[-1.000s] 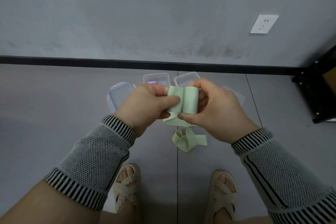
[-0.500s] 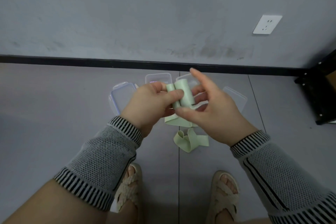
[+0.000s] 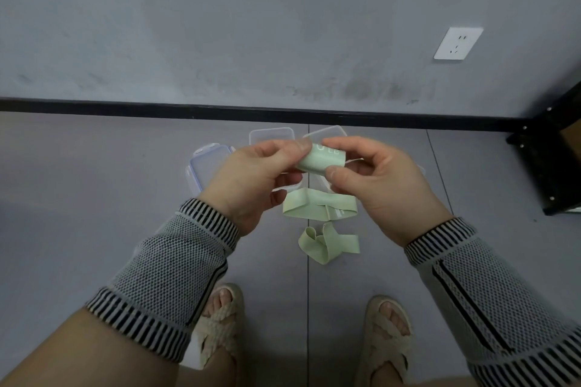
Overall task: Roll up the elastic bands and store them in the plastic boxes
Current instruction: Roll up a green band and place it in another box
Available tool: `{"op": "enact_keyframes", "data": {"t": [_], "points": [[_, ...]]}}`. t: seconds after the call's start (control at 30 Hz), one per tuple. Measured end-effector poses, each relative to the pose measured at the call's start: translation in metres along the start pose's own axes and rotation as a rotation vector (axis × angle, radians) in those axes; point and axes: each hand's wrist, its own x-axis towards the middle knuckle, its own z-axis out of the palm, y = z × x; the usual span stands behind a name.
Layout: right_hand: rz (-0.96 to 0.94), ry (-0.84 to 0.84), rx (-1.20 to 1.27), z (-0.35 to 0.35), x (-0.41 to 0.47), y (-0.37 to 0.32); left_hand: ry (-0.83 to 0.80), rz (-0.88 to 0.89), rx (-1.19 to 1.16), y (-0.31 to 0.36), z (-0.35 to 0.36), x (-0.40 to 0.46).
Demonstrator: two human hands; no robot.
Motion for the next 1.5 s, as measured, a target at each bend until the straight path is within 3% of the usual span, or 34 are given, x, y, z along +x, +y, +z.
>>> {"op": "enact_keyframes", "data": {"t": [0.23, 0.63, 0.93, 1.13, 1.23, 1.37, 1.5], "points": [[0.041, 0.007, 0.141, -0.005, 0.003, 0.007, -0.029, 0.055, -0.08, 0.0, -0.003, 0.001], [-0.007, 0.008, 0.176, -0.008, 0.004, 0.004, -0.082, 0.159, -0.022, 0.001, -0.001, -0.003], [0.025, -0.053, 0.21, -0.008, 0.001, 0.008, -0.071, 0.255, 0.04, -0.003, -0.002, -0.003], [0.043, 0.013, 0.193, -0.008, 0.004, 0.012, -0.004, 0.226, 0.071, -0.007, 0.002, 0.002], [-0.008, 0.088, -0.052, -0.002, 0.002, 0.019, 0.066, 0.128, 0.024, -0.011, 0.007, 0.006], [-0.235, 0.113, -0.525, 0.0, -0.004, 0.022, 0.09, 0.026, -0.078, -0.007, 0.01, 0.005], [-0.421, 0.191, -0.68, -0.004, -0.004, 0.023, 0.079, -0.017, -0.068, -0.004, 0.012, 0.001]]}}
